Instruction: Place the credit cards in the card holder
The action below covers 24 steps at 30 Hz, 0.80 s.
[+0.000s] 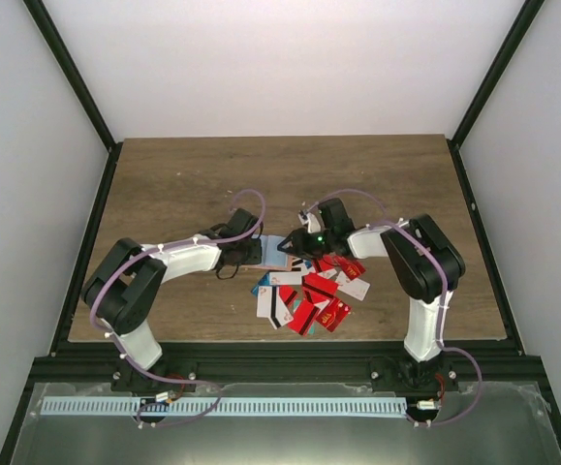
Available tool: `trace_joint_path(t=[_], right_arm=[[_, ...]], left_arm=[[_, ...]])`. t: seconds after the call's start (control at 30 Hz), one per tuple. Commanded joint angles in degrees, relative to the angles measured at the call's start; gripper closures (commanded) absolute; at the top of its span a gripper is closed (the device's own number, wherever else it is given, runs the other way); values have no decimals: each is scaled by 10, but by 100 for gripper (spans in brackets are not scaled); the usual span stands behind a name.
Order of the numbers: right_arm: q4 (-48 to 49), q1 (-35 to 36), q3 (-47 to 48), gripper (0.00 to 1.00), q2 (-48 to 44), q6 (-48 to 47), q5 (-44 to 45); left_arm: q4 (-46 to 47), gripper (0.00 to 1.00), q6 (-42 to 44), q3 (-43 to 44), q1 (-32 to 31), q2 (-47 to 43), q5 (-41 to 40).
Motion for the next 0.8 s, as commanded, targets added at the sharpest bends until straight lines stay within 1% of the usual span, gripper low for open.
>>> trace_joint_path(t=[0.0,0.43,0.77], right_arm=[[16,3,23,61,14,1,-22],[23,23,55,61,36,5,-48],[12,46,99,61,54,10,-56]], left_arm=[[16,68,6,-8,2,2,11],[25,68,3,-13,2,5,23],[10,69,-9,-28,3,-65,3]])
